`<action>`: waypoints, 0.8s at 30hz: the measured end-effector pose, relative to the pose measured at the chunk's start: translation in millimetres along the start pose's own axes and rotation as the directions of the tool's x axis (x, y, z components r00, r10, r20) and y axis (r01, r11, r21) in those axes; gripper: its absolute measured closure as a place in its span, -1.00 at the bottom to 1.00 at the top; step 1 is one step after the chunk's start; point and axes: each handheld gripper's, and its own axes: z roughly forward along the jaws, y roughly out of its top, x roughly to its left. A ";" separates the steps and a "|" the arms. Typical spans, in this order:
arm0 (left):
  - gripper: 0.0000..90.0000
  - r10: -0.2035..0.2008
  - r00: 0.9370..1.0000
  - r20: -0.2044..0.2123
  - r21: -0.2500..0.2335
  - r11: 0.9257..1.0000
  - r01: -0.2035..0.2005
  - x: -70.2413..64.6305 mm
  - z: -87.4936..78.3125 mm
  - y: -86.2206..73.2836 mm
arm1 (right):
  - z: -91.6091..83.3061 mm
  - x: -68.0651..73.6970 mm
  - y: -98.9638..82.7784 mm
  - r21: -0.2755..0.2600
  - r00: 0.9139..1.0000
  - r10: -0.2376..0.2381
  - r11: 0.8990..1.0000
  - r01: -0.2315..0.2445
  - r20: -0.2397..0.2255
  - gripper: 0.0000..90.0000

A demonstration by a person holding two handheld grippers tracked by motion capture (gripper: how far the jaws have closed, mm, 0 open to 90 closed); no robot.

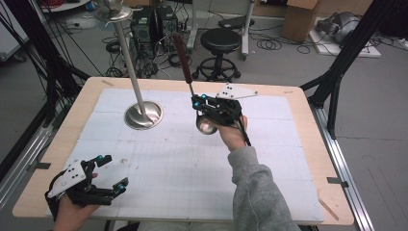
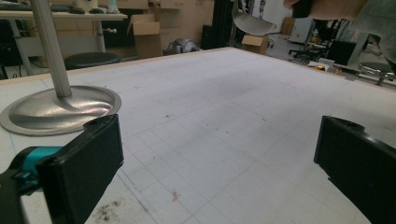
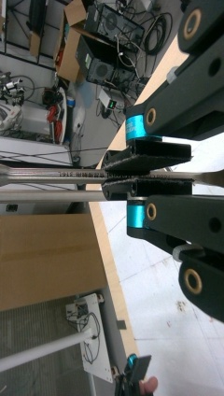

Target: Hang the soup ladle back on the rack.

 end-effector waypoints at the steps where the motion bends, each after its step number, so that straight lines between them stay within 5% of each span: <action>1: -0.96 0.000 1.000 -0.003 0.001 1.000 0.000 0.0 0.0 -0.3 | 2.0 0.3 0.2 0.000 1.000 0.001 1.000 -0.001 0.004 0.88; 24: -0.96 -0.008 0.999 -0.035 -0.010 1.000 0.008 -1.2 -10.9 -1.4 | 30.9 -6.8 12.3 -0.009 1.000 0.003 1.000 -0.003 -0.026 0.88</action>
